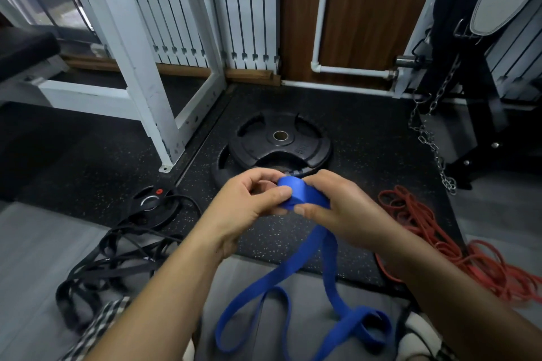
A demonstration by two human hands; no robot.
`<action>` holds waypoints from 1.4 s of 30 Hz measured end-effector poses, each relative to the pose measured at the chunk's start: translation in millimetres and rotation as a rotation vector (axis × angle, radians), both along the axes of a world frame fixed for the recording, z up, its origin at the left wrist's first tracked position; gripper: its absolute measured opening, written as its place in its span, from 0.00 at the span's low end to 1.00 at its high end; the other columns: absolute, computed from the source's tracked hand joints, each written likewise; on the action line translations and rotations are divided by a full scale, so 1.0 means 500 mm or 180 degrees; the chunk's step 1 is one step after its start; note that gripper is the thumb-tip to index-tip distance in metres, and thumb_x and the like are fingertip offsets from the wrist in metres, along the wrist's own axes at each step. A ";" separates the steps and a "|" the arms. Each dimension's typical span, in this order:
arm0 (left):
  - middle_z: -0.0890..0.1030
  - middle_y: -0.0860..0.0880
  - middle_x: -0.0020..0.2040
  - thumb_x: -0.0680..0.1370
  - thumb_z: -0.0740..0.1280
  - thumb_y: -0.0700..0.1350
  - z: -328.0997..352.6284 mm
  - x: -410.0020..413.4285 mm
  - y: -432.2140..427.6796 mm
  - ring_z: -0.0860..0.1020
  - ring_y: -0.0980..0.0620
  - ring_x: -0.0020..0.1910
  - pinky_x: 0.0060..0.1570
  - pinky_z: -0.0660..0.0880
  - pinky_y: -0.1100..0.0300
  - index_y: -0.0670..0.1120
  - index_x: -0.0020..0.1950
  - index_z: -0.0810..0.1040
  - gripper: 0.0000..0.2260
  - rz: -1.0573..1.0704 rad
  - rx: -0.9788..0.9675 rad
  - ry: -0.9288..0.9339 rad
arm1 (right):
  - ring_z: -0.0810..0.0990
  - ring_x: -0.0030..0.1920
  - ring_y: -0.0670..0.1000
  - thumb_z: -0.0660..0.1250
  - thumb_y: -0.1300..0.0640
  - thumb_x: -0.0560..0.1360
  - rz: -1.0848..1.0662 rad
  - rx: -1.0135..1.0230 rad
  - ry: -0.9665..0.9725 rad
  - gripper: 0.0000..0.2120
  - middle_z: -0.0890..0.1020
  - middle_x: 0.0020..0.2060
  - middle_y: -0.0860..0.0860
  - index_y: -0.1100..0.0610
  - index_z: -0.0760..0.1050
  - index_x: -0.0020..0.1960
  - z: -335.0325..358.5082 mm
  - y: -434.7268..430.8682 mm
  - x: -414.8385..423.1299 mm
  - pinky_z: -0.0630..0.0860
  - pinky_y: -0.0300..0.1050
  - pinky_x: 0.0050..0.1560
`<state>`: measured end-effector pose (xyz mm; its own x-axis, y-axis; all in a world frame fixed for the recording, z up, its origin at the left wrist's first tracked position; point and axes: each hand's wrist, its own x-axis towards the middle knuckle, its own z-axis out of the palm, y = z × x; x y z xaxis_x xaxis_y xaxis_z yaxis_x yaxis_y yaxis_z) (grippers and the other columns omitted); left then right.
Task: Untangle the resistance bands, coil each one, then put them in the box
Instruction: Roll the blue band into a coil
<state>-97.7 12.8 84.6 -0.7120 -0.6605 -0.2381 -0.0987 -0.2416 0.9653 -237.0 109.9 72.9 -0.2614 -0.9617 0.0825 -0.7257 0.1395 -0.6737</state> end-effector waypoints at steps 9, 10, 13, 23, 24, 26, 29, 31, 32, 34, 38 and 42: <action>0.81 0.36 0.46 0.66 0.63 0.34 0.015 -0.018 0.030 0.83 0.46 0.40 0.38 0.81 0.59 0.31 0.46 0.79 0.11 0.0306 0.2061 0.1563 | 0.80 0.45 0.42 0.72 0.56 0.62 -0.0263 -0.0917 -0.2763 0.19 0.81 0.47 0.51 0.53 0.76 0.52 0.023 -0.007 0.026 0.75 0.32 0.42; 0.81 0.34 0.48 0.66 0.63 0.34 0.015 -0.018 0.034 0.83 0.44 0.41 0.38 0.81 0.58 0.30 0.45 0.79 0.12 0.0247 0.2184 0.1654 | 0.81 0.44 0.43 0.73 0.57 0.62 -0.0212 -0.0966 -0.2752 0.19 0.82 0.45 0.50 0.54 0.76 0.52 0.023 -0.007 0.029 0.75 0.32 0.42; 0.79 0.32 0.53 0.70 0.61 0.34 0.010 -0.020 0.035 0.83 0.44 0.44 0.42 0.81 0.57 0.30 0.55 0.74 0.15 0.0192 0.2319 0.1690 | 0.80 0.45 0.46 0.75 0.57 0.65 -0.0310 -0.0971 -0.2349 0.16 0.81 0.46 0.54 0.55 0.77 0.52 0.017 -0.009 0.024 0.76 0.35 0.45; 0.82 0.50 0.44 0.68 0.71 0.34 -0.001 0.008 -0.013 0.78 0.57 0.43 0.49 0.77 0.64 0.52 0.53 0.80 0.17 -0.0694 -0.0776 -0.0081 | 0.77 0.44 0.49 0.74 0.52 0.67 -0.0347 -0.0077 -0.0573 0.13 0.78 0.44 0.52 0.54 0.80 0.50 0.032 -0.006 0.000 0.73 0.43 0.46; 0.82 0.50 0.43 0.68 0.72 0.33 0.001 0.008 -0.013 0.79 0.57 0.43 0.47 0.76 0.65 0.51 0.53 0.79 0.18 -0.0708 -0.0760 -0.0049 | 0.77 0.43 0.48 0.74 0.52 0.67 -0.0373 -0.0047 -0.0673 0.11 0.79 0.43 0.51 0.53 0.80 0.48 0.036 -0.005 -0.001 0.73 0.42 0.45; 0.82 0.50 0.42 0.68 0.71 0.31 0.005 0.002 -0.009 0.80 0.58 0.41 0.43 0.76 0.68 0.48 0.51 0.79 0.17 -0.0481 -0.0745 0.0050 | 0.78 0.39 0.44 0.74 0.53 0.66 -0.0337 -0.0072 -0.1189 0.09 0.81 0.40 0.48 0.50 0.79 0.45 0.042 -0.006 -0.001 0.74 0.38 0.42; 0.83 0.51 0.40 0.67 0.70 0.29 0.004 -0.008 0.002 0.81 0.59 0.39 0.39 0.76 0.70 0.46 0.47 0.79 0.15 -0.0158 -0.0468 0.0294 | 0.80 0.37 0.42 0.73 0.53 0.59 -0.0378 -0.0277 -0.2279 0.18 0.82 0.38 0.49 0.54 0.77 0.48 0.036 -0.009 -0.001 0.76 0.33 0.40; 0.84 0.51 0.38 0.65 0.70 0.31 0.001 -0.013 0.007 0.81 0.59 0.39 0.39 0.76 0.69 0.45 0.47 0.79 0.14 -0.0015 -0.0204 0.0546 | 0.81 0.37 0.43 0.73 0.52 0.57 -0.0421 -0.0411 -0.2658 0.22 0.83 0.38 0.50 0.56 0.76 0.49 0.030 -0.012 -0.005 0.76 0.33 0.39; 0.84 0.51 0.38 0.64 0.70 0.33 -0.004 -0.016 0.009 0.81 0.58 0.39 0.39 0.76 0.69 0.44 0.47 0.79 0.13 0.0091 -0.0020 0.0702 | 0.81 0.38 0.43 0.73 0.52 0.56 -0.0387 -0.0489 -0.2763 0.22 0.83 0.39 0.49 0.56 0.76 0.49 0.028 -0.013 -0.006 0.76 0.33 0.40; 0.84 0.50 0.38 0.63 0.68 0.36 -0.012 -0.022 0.013 0.82 0.57 0.39 0.39 0.77 0.68 0.43 0.48 0.78 0.14 0.0333 0.0421 0.0954 | 0.82 0.42 0.43 0.72 0.53 0.57 -0.0289 -0.0626 -0.2920 0.22 0.84 0.41 0.48 0.55 0.76 0.50 0.025 -0.014 -0.007 0.76 0.32 0.42; 0.84 0.49 0.38 0.64 0.65 0.34 -0.019 -0.034 0.026 0.82 0.57 0.38 0.38 0.78 0.68 0.41 0.51 0.76 0.16 0.0542 0.1064 0.1233 | 0.81 0.49 0.45 0.73 0.58 0.65 -0.0516 -0.0882 -0.2264 0.16 0.82 0.48 0.48 0.49 0.77 0.52 0.012 -0.019 0.002 0.76 0.36 0.50; 0.84 0.47 0.40 0.64 0.65 0.33 -0.011 -0.037 0.027 0.83 0.56 0.39 0.40 0.79 0.67 0.41 0.52 0.76 0.17 0.0678 0.1355 0.1440 | 0.81 0.53 0.49 0.73 0.51 0.61 -0.0517 -0.0840 -0.2249 0.19 0.84 0.49 0.49 0.46 0.78 0.52 0.014 -0.015 -0.004 0.77 0.40 0.54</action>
